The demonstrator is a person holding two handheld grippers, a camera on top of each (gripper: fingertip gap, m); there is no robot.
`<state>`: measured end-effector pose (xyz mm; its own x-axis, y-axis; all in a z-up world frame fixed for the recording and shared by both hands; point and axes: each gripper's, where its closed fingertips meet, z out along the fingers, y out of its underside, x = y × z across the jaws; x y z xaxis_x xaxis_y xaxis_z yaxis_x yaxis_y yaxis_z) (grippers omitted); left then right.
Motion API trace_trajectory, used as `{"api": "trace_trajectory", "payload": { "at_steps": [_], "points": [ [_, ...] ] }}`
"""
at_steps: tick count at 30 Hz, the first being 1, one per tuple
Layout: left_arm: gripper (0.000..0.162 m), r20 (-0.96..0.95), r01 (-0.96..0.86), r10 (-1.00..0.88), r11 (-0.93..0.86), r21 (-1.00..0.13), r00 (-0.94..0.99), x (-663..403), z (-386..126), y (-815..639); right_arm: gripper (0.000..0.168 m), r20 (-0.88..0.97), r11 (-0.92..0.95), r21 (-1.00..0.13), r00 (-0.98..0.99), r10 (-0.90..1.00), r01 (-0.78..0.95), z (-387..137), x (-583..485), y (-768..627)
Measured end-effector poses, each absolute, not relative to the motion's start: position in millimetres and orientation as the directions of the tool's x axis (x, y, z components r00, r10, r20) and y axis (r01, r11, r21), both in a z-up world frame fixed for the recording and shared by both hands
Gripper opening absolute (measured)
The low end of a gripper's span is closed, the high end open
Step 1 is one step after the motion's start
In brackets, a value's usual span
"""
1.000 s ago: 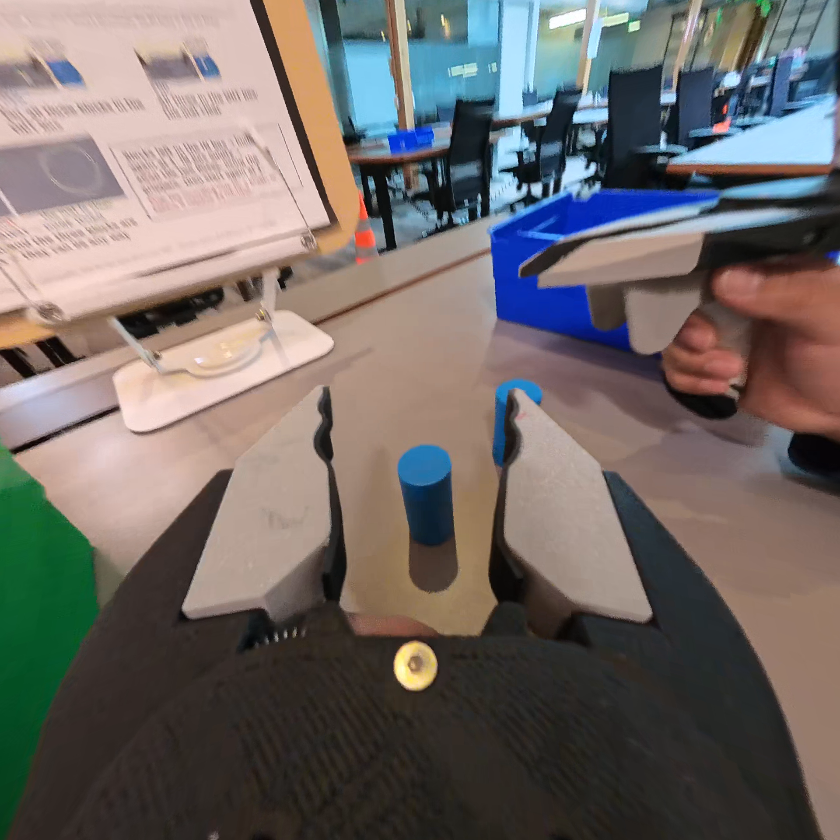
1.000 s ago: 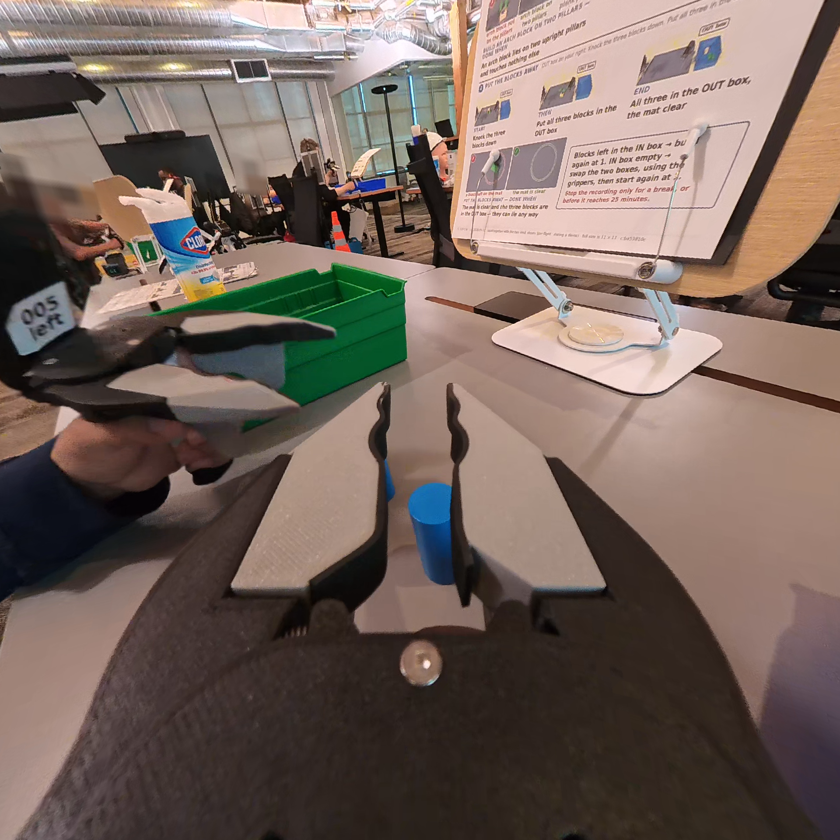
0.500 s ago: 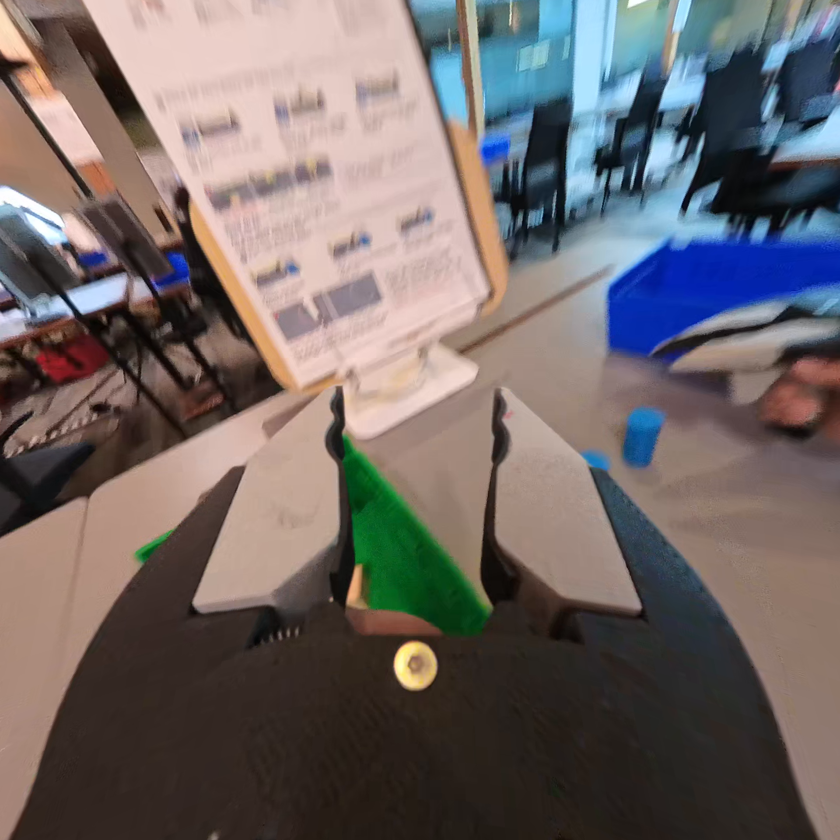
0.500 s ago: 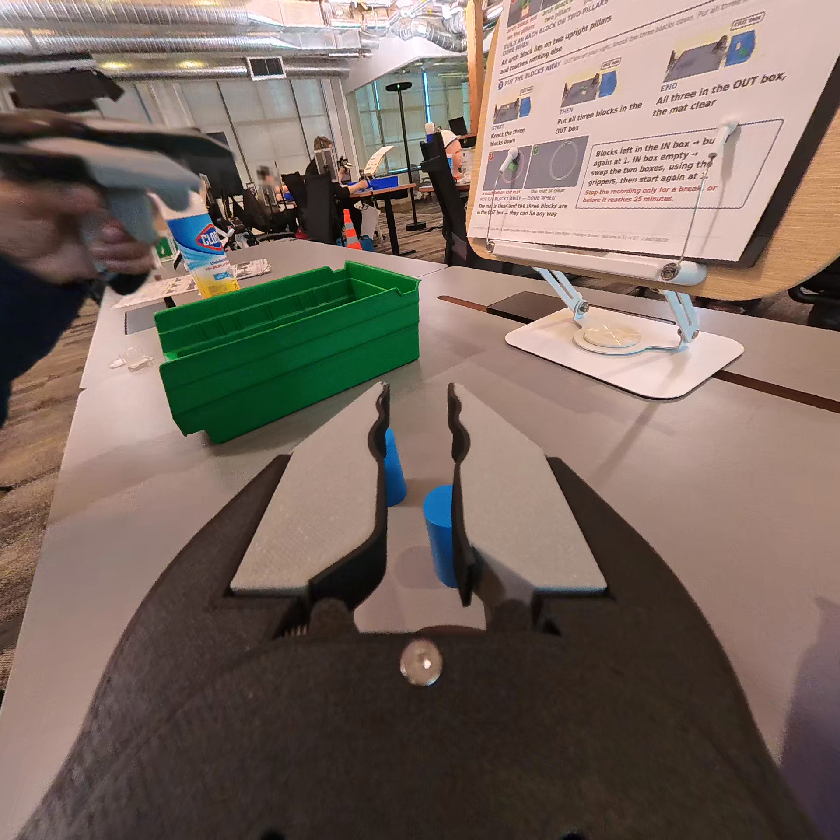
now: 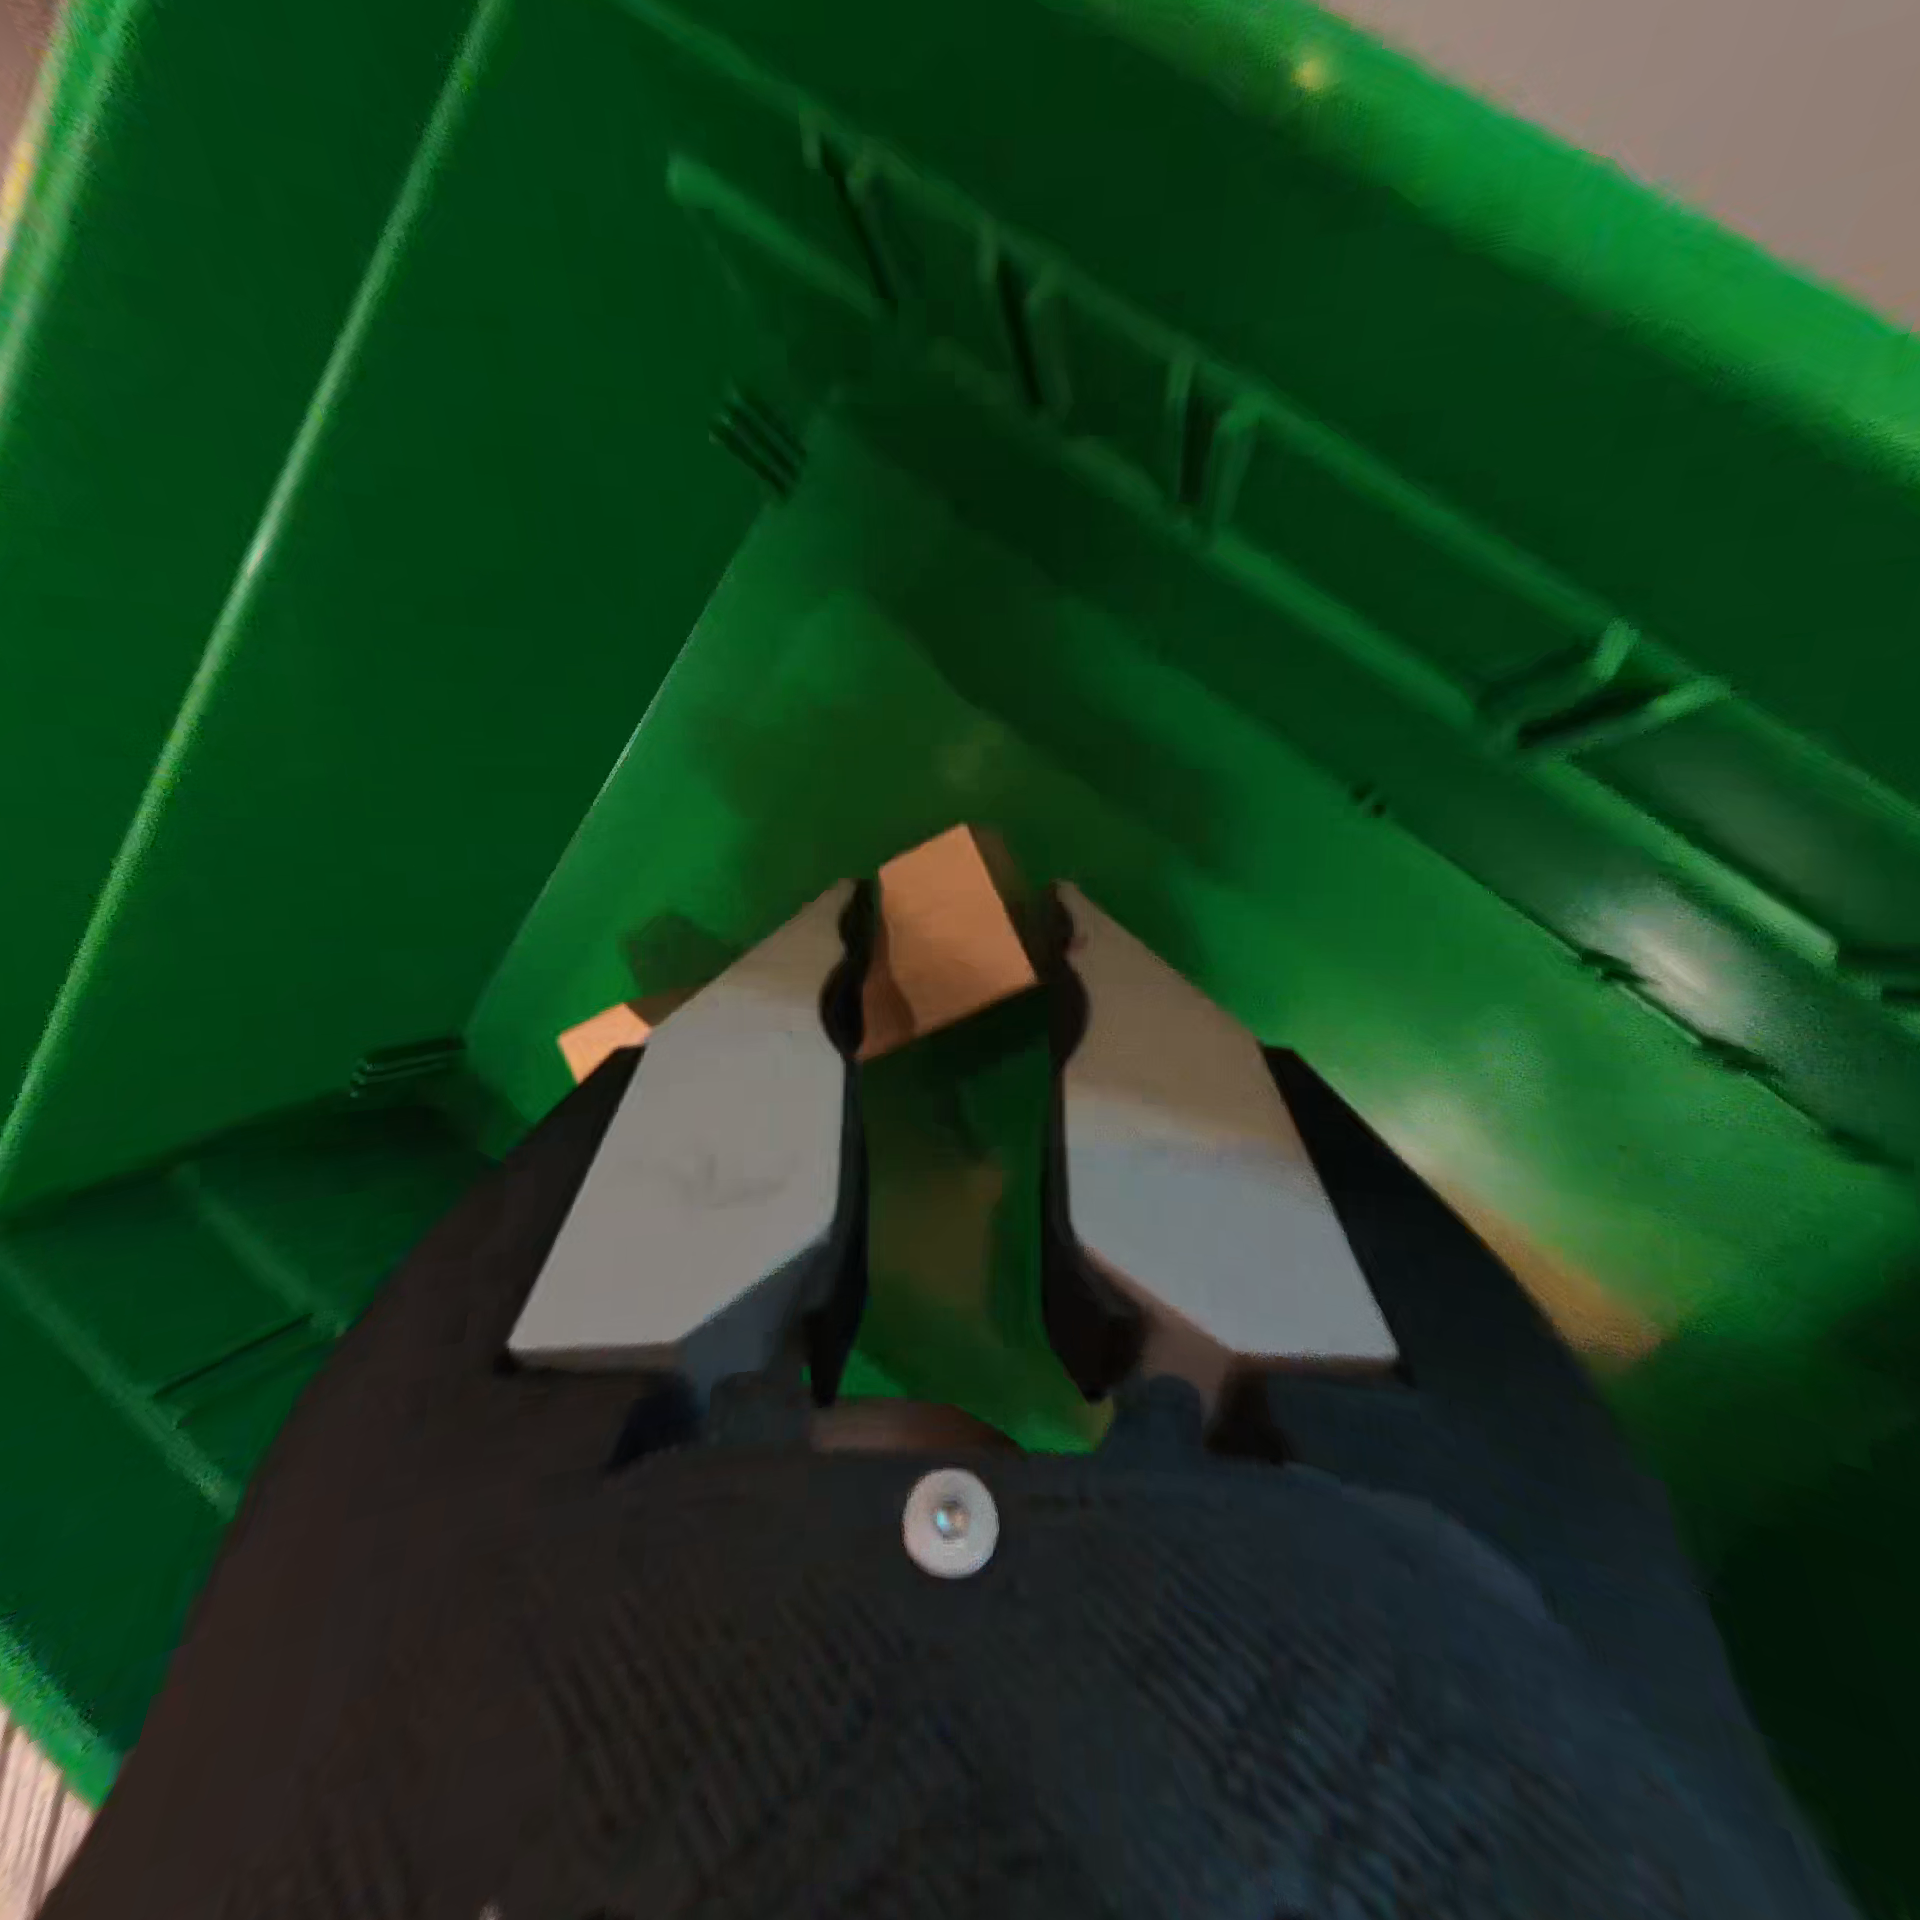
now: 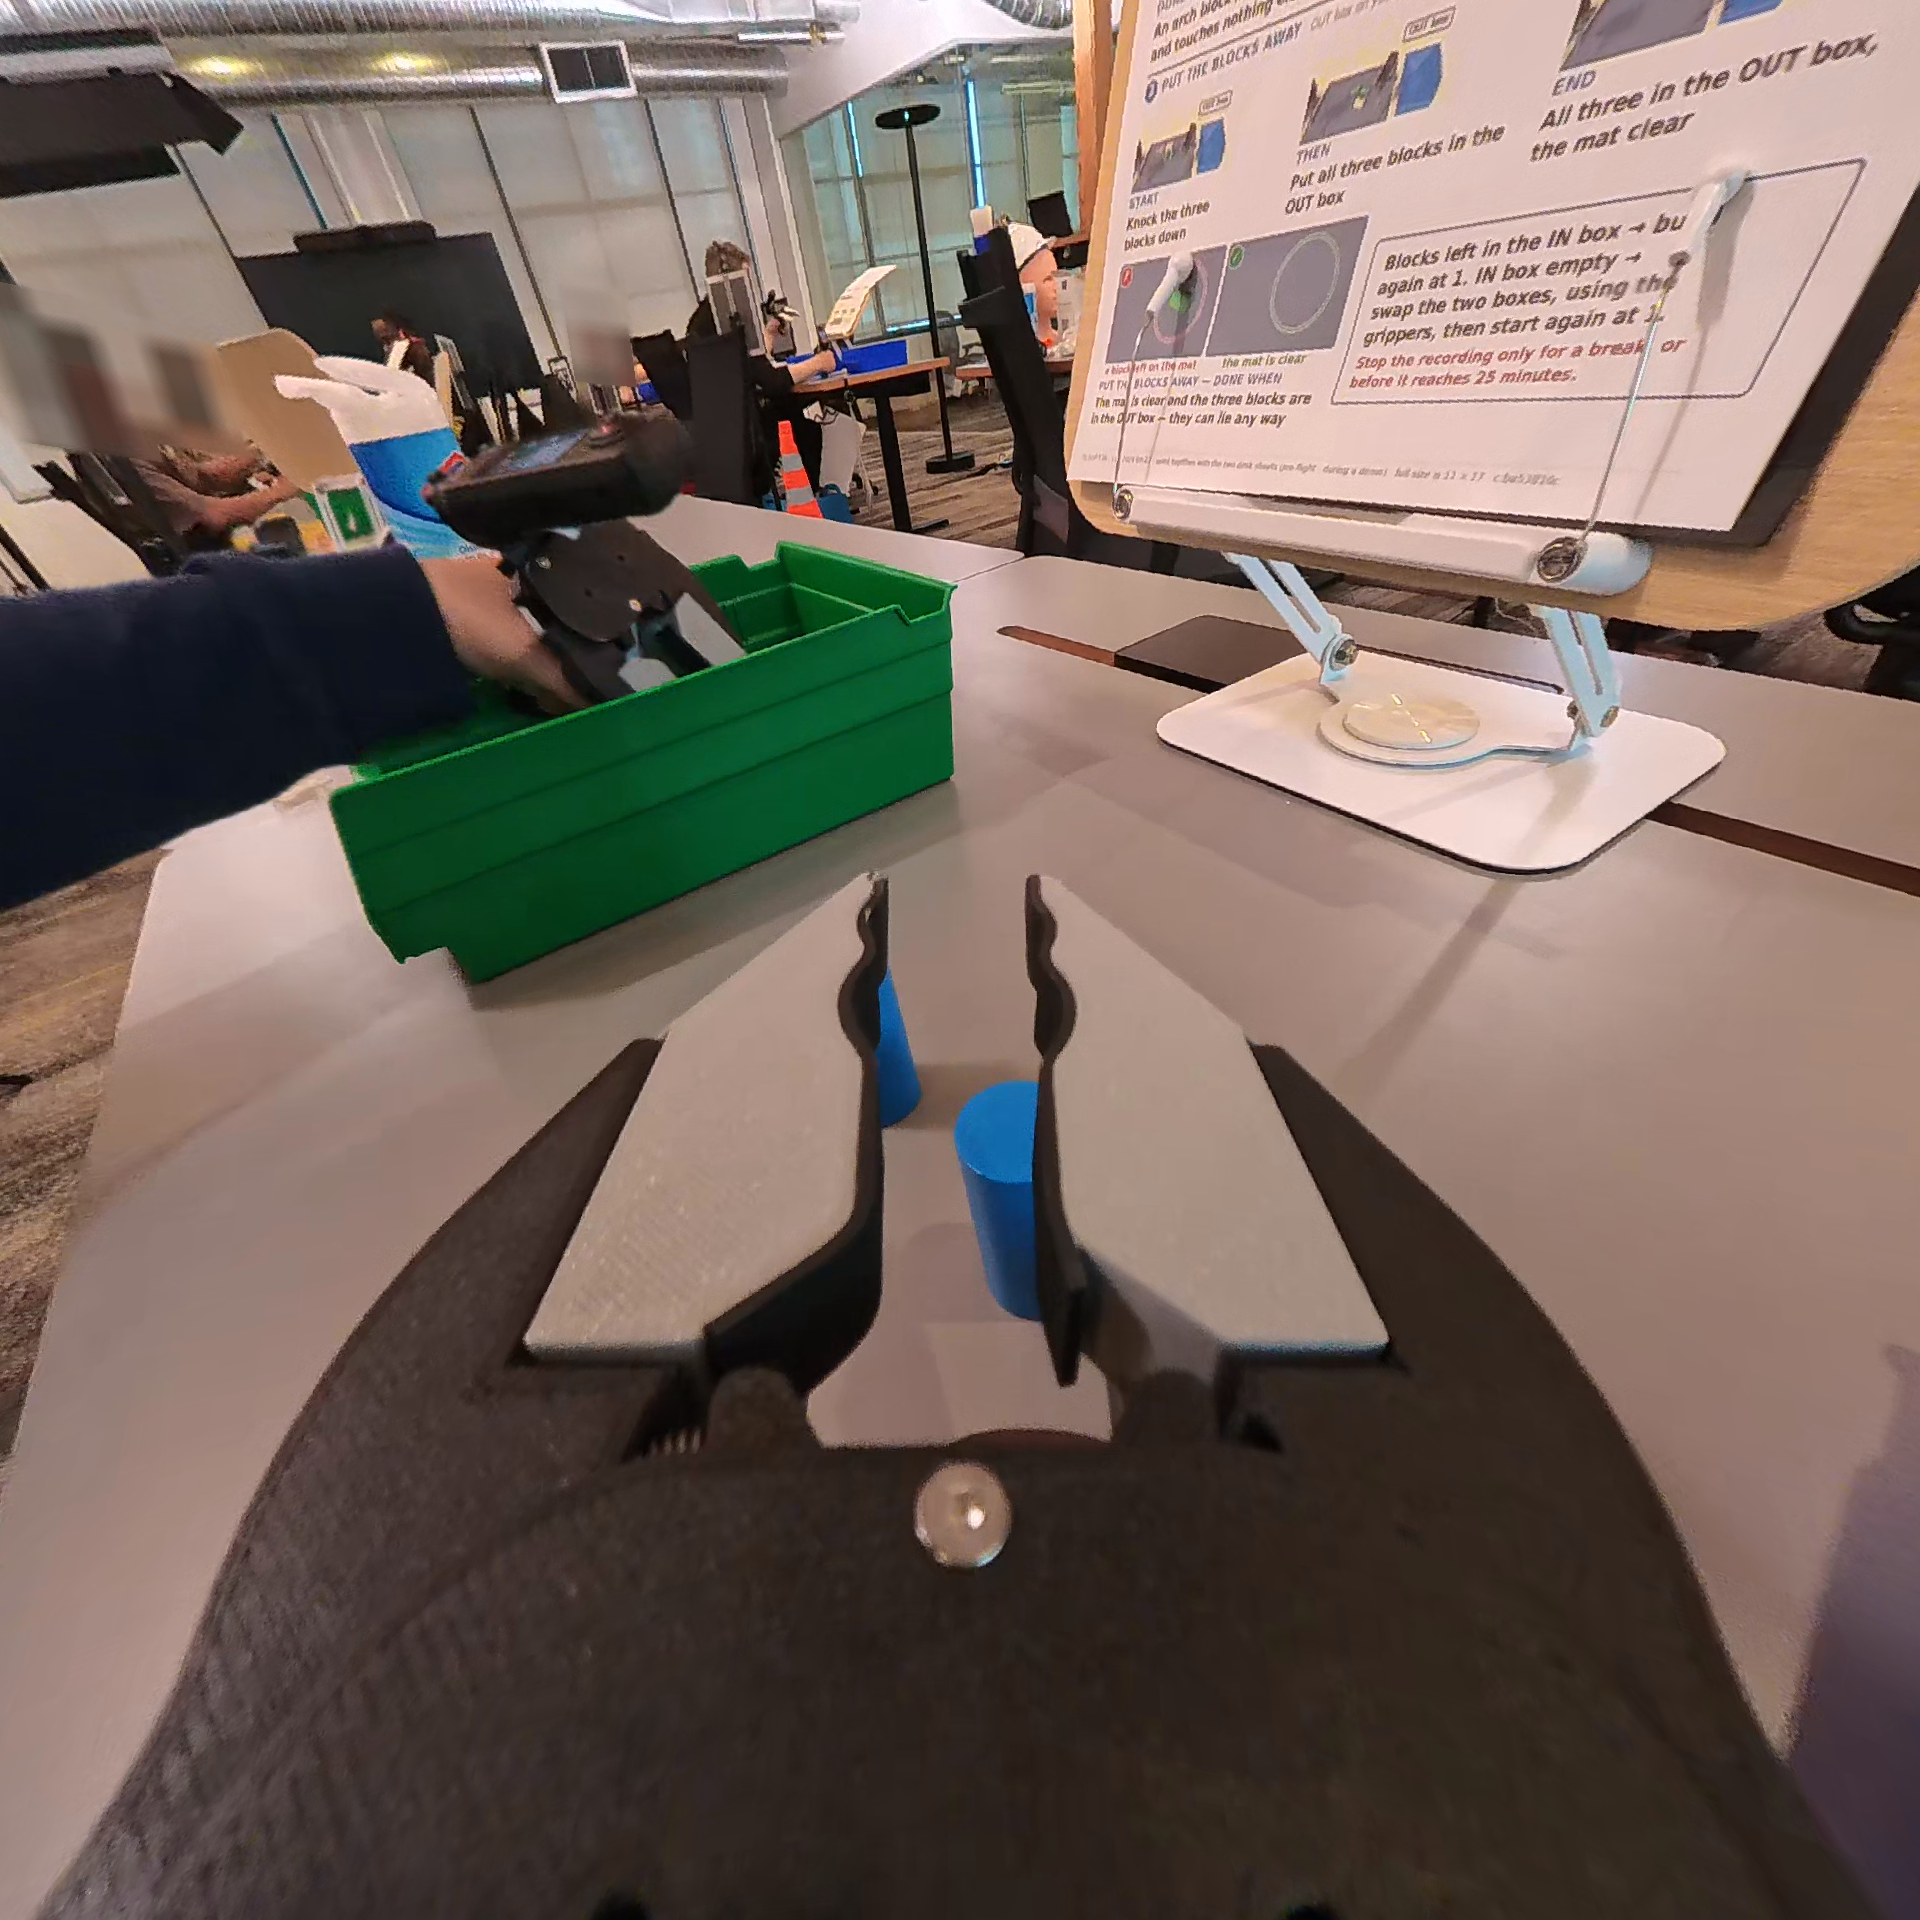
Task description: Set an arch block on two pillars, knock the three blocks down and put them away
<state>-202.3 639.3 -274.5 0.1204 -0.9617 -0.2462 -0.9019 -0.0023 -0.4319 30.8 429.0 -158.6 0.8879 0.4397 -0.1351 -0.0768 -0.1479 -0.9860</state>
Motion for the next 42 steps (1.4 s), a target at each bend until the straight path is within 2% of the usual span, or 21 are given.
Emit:
{"api": "trace_trajectory", "payload": {
  "at_steps": [3, 6, 9, 14, 16, 18, 20, 22, 25, 29, 32, 37, 39, 40, 42],
  "points": [
    [0.029, -0.282, -0.917, -0.952, 0.008, -0.399, 0.115, -202, -276, 643, 0.023, -0.133, -0.148, -0.986, 0.888, 0.44, -0.074, -159, 31, 429],
    [0.029, -0.407, -0.922, -0.906, 0.056, -0.383, 0.114, -205, -267, 651, 0.023, -0.139, -0.14, -0.987, 0.885, 0.443, -0.085, -156, 30, 427],
    [0.028, -0.523, -0.878, -0.828, 0.082, -0.472, 0.204, -199, -229, 655, 0.023, -0.141, -0.135, -0.987, 0.882, 0.449, -0.089, -154, 30, 426],
    [0.028, -0.61, -0.717, -0.692, 0.191, -0.67, 0.386, -178, -123, 619, 0.025, -0.149, -0.134, -0.986, 0.866, 0.476, -0.097, -152, 26, 424],
    [0.028, -0.578, -0.602, -0.701, 0.262, -0.754, 0.418, -163, -81, 580, 0.028, -0.16, -0.132, -0.985, 0.849, 0.503, -0.107, -150, 22, 423],
    [0.028, -0.465, -0.415, -0.79, 0.296, -0.86, 0.4, -141, -47, 525, 0.033, -0.168, -0.132, -0.985, 0.818, 0.55, -0.113, -148, 14, 419],
    [0.028, -0.309, -0.185, -0.905, 0.263, -0.947, 0.293, -120, -21, 463, 0.039, -0.157, -0.123, -0.987, 0.781, 0.604, -0.104, -145, 2, 413],
    [0.028, -0.191, -0.016, -0.962, 0.192, -0.981, 0.193, -106, -6, 416, 0.046, -0.114, -0.08, -0.993, 0.741, 0.661, -0.081, -139, -13, 404],
    [0.028, -0.042, 0.132, -0.998, 0.047, -0.99, 0.043, -87, -6, 368, 0.054, -0.025, -0.006, -1.0, 0.703, 0.71, -0.029, -133, -32, 392],
    [0.027, 0.133, 0.193, -0.98, -0.161, -0.968, -0.151, -64, -25, 335, 0.065, 0.066, 0.068, -0.997, 0.694, 0.717, 0.024, -131, -42, 385],
    [0.027, 0.208, 0.184, -0.959, -0.243, -0.952, -0.191, -51, -38, 329, 0.071, 0.099, 0.101, -0.994, 0.686, 0.721, 0.037, -129, -48, 379],
    [0.026, 0.297, 0.154, -0.934, -0.329, -0.932, -0.201, -37, -53, 326, 0.067, 0.301, 0.261, -0.948, 0.783, 0.544, 0.183, -118, -43, 378],
    [0.027, 0.334, 0.127, -0.923, -0.361, -0.924, -0.192, -32, -62, 327, 0.06, 0.352, 0.299, -0.928, 0.783, 0.513, 0.222, -116, -49, 374],
    [0.026, 0.348, 0.113, -0.921, -0.37, -0.922, -0.177, -29, -66, 329, 0.051, 0.381, 0.316, -0.916, 0.788, 0.484, 0.249, -115, -50, 373],
    [0.026, 0.357, 0.112, -0.921, -0.375, -0.92, -0.156, -26, -72, 332, 0.018, 0.449, 0.333, -0.886, 0.773, 0.448, 0.322, -118, -53, 372]
  ]
}}
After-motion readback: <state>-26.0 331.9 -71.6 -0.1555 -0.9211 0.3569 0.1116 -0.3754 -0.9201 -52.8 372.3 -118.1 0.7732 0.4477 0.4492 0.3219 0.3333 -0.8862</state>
